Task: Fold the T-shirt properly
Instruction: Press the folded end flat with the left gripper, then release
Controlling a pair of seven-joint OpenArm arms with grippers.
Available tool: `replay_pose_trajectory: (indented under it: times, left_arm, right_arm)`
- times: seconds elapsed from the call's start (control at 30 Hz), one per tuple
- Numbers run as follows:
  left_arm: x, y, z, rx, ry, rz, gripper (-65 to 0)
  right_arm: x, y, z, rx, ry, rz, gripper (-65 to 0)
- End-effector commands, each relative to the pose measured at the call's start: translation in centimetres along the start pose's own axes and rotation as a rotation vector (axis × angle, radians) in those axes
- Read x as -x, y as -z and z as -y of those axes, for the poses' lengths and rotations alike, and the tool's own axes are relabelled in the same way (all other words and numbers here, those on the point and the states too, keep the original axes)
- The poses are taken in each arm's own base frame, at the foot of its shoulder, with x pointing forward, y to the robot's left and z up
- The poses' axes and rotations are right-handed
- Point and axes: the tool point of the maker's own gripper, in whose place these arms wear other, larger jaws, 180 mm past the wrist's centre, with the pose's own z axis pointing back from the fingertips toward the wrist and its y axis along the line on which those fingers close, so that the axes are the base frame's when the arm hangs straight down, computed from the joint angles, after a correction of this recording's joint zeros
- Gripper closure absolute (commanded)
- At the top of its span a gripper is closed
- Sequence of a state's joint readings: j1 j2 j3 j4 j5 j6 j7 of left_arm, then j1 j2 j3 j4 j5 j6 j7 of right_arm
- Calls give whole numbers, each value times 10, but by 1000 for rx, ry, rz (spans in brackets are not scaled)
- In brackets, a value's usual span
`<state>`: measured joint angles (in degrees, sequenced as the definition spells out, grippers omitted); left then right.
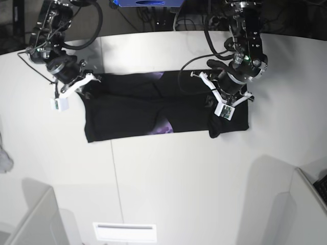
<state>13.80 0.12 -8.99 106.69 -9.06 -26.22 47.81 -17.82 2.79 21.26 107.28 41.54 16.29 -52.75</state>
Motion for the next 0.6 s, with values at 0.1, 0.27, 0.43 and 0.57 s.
replay_pose_trajectory:
  times: [0.1, 0.27, 0.43, 0.57]
  left_arm:
    - [-4, 2, 2, 12, -10, 22, 0]
    - [-11, 2, 1, 10, -6, 35, 0]
    - [-11, 3, 4, 15, -13, 38, 0]
    - [-13, 7, 21, 52, 6, 38, 0]
  right_arm:
    - [-11, -2, -4, -14, -15, 37, 0]
    - [-10, -2, -4, -14, -14, 36, 0]
    - [-10, -2, -4, -14, -14, 36, 0]
    - [-10, -2, -4, -14, -14, 36, 0]
